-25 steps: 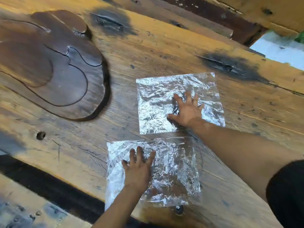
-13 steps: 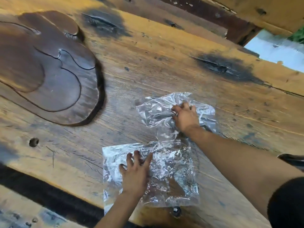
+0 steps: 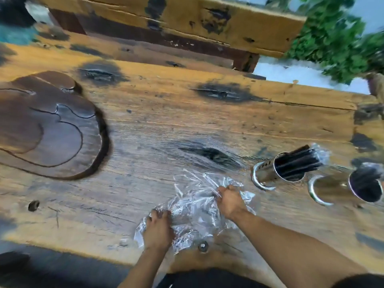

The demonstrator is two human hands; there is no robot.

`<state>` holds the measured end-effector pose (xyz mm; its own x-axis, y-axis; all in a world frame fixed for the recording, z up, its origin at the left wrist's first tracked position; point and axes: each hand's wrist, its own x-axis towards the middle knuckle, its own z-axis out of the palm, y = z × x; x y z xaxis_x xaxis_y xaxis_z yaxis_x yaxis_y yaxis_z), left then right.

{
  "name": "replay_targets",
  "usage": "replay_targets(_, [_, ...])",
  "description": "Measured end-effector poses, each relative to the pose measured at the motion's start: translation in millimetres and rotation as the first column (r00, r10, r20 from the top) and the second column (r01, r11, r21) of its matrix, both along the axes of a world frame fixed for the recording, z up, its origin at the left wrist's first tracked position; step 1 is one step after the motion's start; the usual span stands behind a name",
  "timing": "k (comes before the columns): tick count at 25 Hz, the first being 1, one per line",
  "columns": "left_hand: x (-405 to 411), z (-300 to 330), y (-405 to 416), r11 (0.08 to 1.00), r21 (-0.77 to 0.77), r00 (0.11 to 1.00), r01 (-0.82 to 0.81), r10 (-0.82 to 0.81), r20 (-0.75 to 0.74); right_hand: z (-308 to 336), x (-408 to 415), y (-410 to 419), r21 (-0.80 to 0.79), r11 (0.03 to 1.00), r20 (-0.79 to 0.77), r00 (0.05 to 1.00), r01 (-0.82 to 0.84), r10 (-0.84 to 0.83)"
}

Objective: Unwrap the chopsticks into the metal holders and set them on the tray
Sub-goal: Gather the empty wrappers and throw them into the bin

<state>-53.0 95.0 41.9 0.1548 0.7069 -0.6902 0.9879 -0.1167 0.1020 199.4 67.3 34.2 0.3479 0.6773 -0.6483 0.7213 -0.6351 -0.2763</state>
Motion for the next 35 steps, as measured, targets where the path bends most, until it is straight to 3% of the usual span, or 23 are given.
replay_targets(5, [26,8,-33,0.997,0.020,0.997,0.071,-0.071,-0.017,5,13,-106,-0.071,0.991,-0.020,0.993,0.112,-0.114])
replay_targets(13, [108,31,-97,0.982,0.077,0.985,0.171,-0.170,-0.023,14,83,-208,0.030,0.948,-0.027,0.948,0.317,-0.317])
replay_targets(17, [168,40,-142,0.953,0.092,0.957,0.288,-0.290,0.009,17,129,-291,0.056,0.878,-0.024,0.879,0.476,-0.476])
replay_targets(24, [255,44,-188,0.849,0.080,0.848,0.523,-0.528,0.058,20,152,-412,0.041,0.686,0.032,0.685,0.726,-0.727])
replay_targets(35, [397,43,-301,0.530,0.077,0.518,0.845,-0.845,0.136,36,147,-557,0.041,0.305,0.028,0.304,0.951,-0.952])
